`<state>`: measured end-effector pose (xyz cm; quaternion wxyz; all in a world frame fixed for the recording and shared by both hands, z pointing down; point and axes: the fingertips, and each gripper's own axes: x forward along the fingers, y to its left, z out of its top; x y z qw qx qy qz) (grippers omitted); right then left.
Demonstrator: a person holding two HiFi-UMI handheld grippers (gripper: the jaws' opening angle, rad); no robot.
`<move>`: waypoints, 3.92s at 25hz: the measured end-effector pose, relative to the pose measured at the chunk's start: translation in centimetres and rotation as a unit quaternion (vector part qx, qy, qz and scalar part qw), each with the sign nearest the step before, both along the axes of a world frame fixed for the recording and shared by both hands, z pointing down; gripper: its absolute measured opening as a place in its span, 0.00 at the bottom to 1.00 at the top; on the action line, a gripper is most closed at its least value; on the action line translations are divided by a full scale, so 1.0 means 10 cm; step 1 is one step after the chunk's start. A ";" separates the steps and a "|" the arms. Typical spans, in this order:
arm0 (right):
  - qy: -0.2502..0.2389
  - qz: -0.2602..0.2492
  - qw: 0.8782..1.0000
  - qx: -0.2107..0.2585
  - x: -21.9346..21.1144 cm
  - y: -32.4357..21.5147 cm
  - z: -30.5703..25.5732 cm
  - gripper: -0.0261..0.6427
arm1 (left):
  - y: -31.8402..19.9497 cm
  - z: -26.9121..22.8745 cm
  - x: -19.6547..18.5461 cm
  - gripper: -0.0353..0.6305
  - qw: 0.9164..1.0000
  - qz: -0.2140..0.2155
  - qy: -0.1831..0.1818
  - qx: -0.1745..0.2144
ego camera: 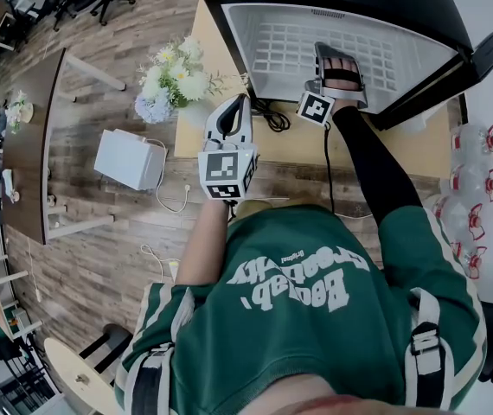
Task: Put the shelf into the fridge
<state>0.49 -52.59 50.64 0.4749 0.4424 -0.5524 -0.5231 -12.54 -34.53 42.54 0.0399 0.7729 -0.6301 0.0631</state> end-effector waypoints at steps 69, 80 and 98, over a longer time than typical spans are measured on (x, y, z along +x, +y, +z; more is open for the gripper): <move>-0.506 -0.055 0.844 -0.172 0.70 1.21 -0.88 0.48 | 0.27 -0.45 0.73 0.05 0.998 0.032 -0.020 0.045; -0.649 -0.080 0.731 -0.195 1.00 1.51 -1.35 0.48 | 0.16 -0.72 0.92 0.05 0.996 0.031 -0.040 0.070; -0.662 -0.073 0.722 -0.186 1.20 1.68 -1.45 0.06 | 0.13 -0.77 0.99 0.06 0.996 0.047 -0.033 0.073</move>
